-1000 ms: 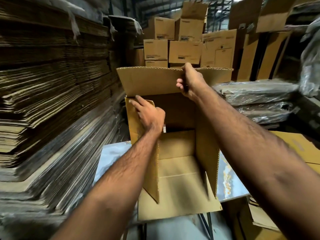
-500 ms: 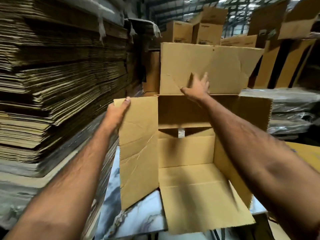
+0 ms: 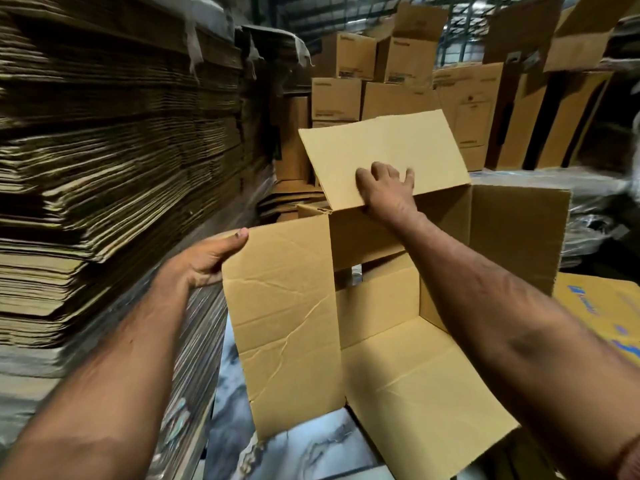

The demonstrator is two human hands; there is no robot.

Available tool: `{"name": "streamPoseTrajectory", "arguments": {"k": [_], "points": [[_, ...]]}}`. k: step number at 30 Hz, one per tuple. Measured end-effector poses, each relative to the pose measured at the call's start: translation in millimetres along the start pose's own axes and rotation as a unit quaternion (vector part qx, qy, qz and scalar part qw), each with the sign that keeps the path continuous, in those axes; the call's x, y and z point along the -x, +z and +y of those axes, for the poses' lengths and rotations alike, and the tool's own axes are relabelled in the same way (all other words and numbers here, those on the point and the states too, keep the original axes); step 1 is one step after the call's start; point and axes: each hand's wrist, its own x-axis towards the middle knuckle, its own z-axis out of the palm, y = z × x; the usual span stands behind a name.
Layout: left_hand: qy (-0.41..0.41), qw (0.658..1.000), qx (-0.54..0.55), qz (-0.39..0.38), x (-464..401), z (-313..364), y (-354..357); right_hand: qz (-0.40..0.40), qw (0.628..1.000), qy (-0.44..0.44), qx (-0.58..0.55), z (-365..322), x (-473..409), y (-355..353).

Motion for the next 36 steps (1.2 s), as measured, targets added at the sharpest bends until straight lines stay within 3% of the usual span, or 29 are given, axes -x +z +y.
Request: {"name": "streamPoseTrajectory", "arguments": {"k": [5,8,11,16,21,24,28,31,34,36], "points": [[0.031,0.987,-0.072,0.138,-18.2,15.0,-37.1,-0.017,0.999,-0.029,-0.002,-15.5,-6.5,10.4],[0.032,0.984,-0.151,0.088,-22.9,27.8,-48.1,-0.026,0.998,-0.040,0.041,-25.8,-5.6,28.8],[0.050,0.975,-0.198,0.090,-22.8,29.5,-53.7,0.036,0.998,-0.013,0.043,-34.7,-3.2,49.3],[0.039,0.977,-0.192,0.087,-19.3,20.1,-68.3,0.131,0.990,-0.001,0.061,-31.3,-18.1,59.9],[0.002,0.980,-0.195,0.045,-17.3,15.3,-74.0,0.183,0.978,-0.078,0.067,-33.0,-41.6,57.7],[-0.002,0.981,-0.188,0.048,-18.8,18.0,-74.6,0.162,0.977,-0.113,0.081,-37.1,-54.5,57.8],[-0.023,0.972,-0.219,0.081,-16.9,27.0,-77.5,0.060,0.985,-0.154,0.049,-42.9,-69.1,69.3],[-0.042,0.922,-0.349,0.159,-24.7,45.9,-79.1,0.030,0.983,-0.177,0.030,-47.3,-77.7,74.2],[0.020,0.806,-0.503,0.311,-55.5,65.9,-60.8,0.028,0.982,-0.183,0.026,-50.8,-80.3,76.0],[0.099,0.723,-0.604,0.322,-81.3,70.9,-23.2,0.031,0.982,-0.183,0.022,-52.5,-80.3,75.3]]}}
